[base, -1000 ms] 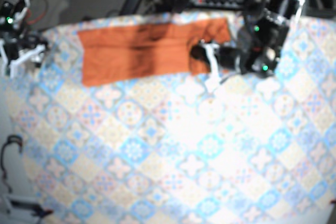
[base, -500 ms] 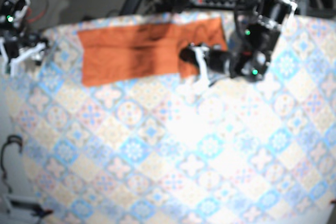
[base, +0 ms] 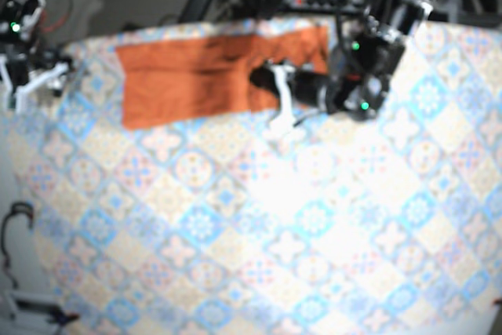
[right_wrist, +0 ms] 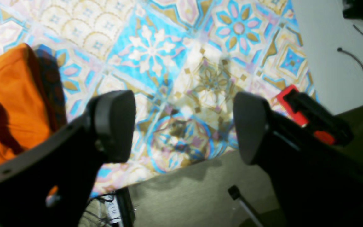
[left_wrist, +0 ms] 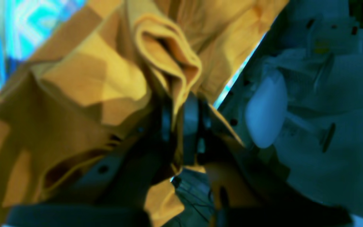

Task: Fold the T-shirt properly
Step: 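Lift the gripped shirt end with the left gripper and fold it toward the middle, then lower the folded end onto the shirt and release with the left gripper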

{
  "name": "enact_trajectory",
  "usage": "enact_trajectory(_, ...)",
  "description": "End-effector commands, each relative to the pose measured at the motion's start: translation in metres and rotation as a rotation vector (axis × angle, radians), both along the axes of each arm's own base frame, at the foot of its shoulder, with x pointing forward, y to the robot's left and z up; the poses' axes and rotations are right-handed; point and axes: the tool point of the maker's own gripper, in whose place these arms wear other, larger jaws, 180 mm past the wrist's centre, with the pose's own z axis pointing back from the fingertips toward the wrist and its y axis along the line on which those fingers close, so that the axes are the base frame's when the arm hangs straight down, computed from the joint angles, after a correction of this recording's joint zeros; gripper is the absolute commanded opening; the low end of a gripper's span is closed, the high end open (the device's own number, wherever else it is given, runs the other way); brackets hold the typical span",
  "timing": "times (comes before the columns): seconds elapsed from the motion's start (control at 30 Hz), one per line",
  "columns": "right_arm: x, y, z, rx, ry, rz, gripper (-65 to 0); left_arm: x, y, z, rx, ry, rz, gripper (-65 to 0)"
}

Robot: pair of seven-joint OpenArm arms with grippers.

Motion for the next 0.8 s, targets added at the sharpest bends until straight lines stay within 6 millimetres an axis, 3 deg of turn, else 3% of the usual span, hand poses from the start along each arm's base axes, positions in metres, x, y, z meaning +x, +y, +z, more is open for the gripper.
enact_trajectory(0.0,0.006,-0.003,0.012,-0.022,-0.04,0.006,-18.5,0.01,-0.006,0.013,-0.041,-0.036,0.007,-65.0)
enact_trajectory(0.5,0.004,0.004,0.006,0.002,-0.039,-0.004,-18.5,0.022,-0.019,0.019,-0.069,-0.05,0.012,-65.0)
enact_trajectory(0.77,0.004,0.004,0.006,0.002,-0.039,-0.004,-18.5,0.02,-0.017,0.013,-0.061,-0.026,0.019,-65.0)
